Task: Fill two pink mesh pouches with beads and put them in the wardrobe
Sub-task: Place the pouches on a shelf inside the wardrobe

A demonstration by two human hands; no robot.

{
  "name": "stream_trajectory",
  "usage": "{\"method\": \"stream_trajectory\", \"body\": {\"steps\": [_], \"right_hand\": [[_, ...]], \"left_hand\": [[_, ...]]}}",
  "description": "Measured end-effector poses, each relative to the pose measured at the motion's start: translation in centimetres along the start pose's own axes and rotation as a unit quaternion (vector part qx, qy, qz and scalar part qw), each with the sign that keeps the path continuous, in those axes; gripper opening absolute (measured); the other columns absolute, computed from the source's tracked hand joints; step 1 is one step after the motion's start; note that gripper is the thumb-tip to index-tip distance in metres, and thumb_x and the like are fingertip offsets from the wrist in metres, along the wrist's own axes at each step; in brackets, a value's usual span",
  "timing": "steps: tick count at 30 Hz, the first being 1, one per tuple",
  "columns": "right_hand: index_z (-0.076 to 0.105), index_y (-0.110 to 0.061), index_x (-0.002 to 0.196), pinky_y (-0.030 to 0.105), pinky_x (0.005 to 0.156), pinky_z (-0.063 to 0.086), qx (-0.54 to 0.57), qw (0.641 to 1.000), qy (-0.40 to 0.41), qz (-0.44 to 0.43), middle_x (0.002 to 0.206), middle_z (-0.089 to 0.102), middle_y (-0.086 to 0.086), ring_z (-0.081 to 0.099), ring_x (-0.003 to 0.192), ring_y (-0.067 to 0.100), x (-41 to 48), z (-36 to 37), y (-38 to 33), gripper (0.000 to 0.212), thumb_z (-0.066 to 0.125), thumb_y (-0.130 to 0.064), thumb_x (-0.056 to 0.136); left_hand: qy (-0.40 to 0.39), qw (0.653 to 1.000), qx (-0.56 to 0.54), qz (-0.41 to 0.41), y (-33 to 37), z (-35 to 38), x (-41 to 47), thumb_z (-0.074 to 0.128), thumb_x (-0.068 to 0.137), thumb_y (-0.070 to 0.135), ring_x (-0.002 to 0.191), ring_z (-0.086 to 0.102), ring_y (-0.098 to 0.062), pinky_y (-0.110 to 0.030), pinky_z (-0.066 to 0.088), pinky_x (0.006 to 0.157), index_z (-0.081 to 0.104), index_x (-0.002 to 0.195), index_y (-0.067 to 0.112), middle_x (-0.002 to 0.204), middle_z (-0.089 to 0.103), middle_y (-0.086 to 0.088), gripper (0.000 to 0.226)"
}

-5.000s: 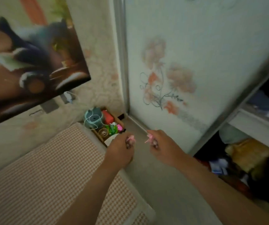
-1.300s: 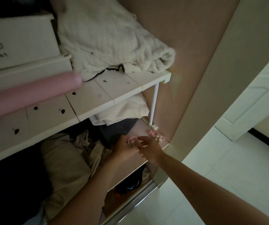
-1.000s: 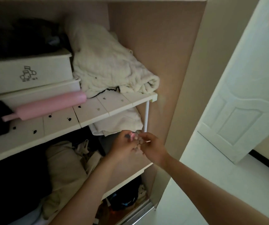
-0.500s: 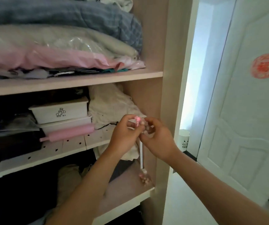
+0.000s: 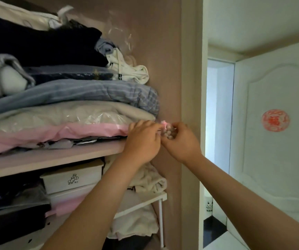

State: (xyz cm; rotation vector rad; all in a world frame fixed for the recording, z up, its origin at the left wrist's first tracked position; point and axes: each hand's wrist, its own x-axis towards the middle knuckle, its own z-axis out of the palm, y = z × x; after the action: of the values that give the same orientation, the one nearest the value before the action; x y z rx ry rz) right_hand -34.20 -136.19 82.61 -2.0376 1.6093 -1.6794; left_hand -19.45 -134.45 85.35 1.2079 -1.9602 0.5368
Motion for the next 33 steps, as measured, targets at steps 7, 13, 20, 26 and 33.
{"method": "stream_trajectory", "body": {"steps": [7,13,20,26,33], "right_hand": [[0.064,-0.004,0.099,0.028,0.065,0.044,-0.056,0.996,-0.045,0.059,0.098,0.072,0.014,0.070,0.090,0.033,4.7,2.3,0.3,0.040,0.073,-0.038,0.081],[0.059,-0.012,0.089,0.030,0.066,0.044,-0.123,0.988,-0.072,0.053,0.100,0.072,0.015,0.064,0.083,0.028,5.8,1.7,0.4,0.019,0.061,-0.030,0.094],[0.071,-0.006,0.110,0.038,0.081,0.053,-0.176,0.978,-0.025,-0.107,0.123,0.062,0.016,0.063,0.102,0.034,3.5,0.4,2.3,0.030,0.050,-0.022,0.097],[0.055,-0.006,0.146,0.035,0.111,0.044,-0.142,0.965,-0.139,-0.173,0.144,0.058,0.016,0.058,0.128,0.033,3.4,0.8,3.6,0.053,0.058,-0.010,0.093],[0.034,-0.004,0.157,0.018,0.119,0.019,-0.142,0.958,-0.198,-0.148,0.164,0.032,0.014,0.031,0.152,0.027,5.1,1.9,3.7,0.061,0.056,-0.010,0.100]], "left_hand": [[-0.103,0.987,0.095,0.083,-2.9,1.6,3.7,0.045,0.084,0.040,0.119,0.047,-0.021,-0.034,0.021,0.107,0.054,0.133,0.032,0.126,0.062,0.005,0.051],[-0.164,0.971,0.129,0.116,-3.1,2.5,4.7,0.049,0.090,0.050,0.126,0.041,-0.022,-0.037,0.025,0.111,0.048,0.139,0.025,0.131,0.058,0.000,0.056],[-0.111,0.987,0.046,0.109,-1.3,3.9,3.3,0.050,0.086,0.022,0.124,0.046,-0.025,-0.037,0.038,0.104,0.055,0.125,0.016,0.132,0.054,-0.004,0.040],[-0.179,0.983,-0.023,0.023,-0.3,6.4,2.7,0.053,0.088,0.019,0.129,0.047,-0.028,-0.038,0.043,0.105,0.043,0.142,0.006,0.145,0.045,-0.012,0.056],[-0.234,0.972,0.005,-0.027,-1.4,6.5,4.4,0.054,0.090,0.024,0.129,0.048,-0.027,-0.041,0.044,0.104,0.044,0.143,0.011,0.146,0.045,-0.008,0.055]]}}
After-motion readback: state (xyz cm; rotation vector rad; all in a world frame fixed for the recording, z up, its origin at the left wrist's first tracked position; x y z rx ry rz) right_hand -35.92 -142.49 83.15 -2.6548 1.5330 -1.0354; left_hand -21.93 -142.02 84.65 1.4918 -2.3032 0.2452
